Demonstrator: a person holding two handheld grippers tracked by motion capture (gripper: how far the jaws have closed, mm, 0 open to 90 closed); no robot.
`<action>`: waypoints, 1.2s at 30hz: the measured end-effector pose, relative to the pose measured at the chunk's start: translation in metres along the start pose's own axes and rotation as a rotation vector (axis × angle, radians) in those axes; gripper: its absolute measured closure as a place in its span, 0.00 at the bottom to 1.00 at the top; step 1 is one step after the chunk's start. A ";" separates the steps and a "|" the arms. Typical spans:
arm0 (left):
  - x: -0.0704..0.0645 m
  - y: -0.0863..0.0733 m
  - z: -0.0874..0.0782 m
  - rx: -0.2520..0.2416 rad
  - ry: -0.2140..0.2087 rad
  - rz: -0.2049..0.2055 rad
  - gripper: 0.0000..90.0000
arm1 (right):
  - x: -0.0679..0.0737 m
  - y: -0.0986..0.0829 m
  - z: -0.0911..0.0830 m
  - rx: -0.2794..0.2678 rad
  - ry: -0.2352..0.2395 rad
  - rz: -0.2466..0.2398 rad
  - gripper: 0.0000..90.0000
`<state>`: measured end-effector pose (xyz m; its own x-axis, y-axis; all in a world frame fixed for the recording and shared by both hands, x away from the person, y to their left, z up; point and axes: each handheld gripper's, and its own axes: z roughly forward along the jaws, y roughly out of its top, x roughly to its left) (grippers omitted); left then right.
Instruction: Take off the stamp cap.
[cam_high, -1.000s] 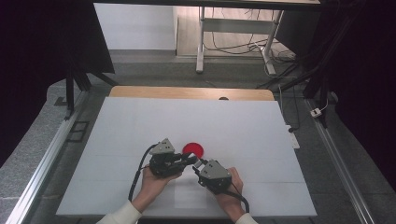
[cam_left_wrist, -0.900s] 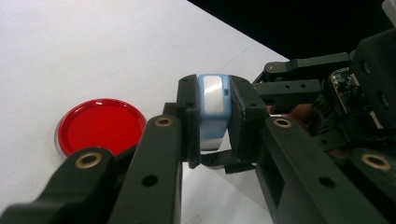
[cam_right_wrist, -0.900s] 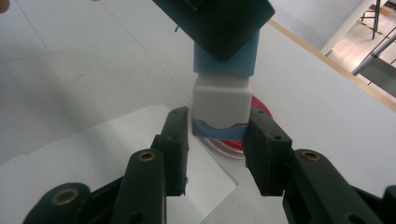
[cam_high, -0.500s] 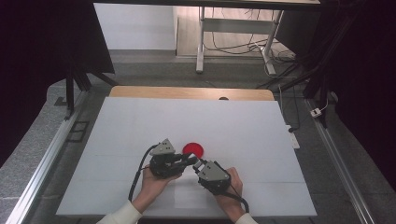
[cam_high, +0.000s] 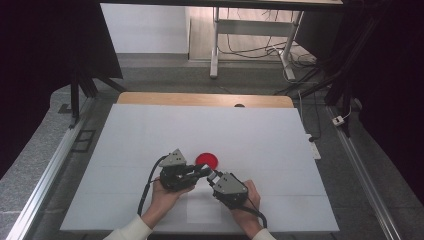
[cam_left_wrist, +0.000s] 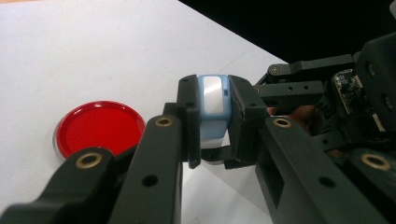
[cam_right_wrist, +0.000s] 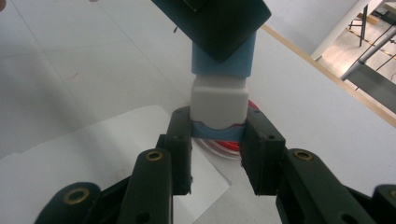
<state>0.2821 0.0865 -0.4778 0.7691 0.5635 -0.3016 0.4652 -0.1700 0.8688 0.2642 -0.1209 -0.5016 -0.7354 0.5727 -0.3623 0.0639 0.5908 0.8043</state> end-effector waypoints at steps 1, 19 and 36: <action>0.000 0.000 0.000 0.000 0.000 -0.001 0.84 | 0.000 0.000 0.000 -0.001 0.001 -0.003 0.73; 0.004 0.002 -0.011 -0.060 0.017 -0.004 0.84 | -0.006 -0.007 -0.001 -0.012 0.003 0.063 0.73; 0.009 0.001 -0.012 -0.050 0.002 -0.029 0.84 | -0.010 -0.008 -0.004 -0.011 0.034 0.040 0.73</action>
<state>0.2839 0.1010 -0.4748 0.7548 0.5690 -0.3264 0.4647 -0.1126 0.8783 0.2688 -0.1334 -0.5021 -0.7550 0.5760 -0.3133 0.0868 0.5614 0.8230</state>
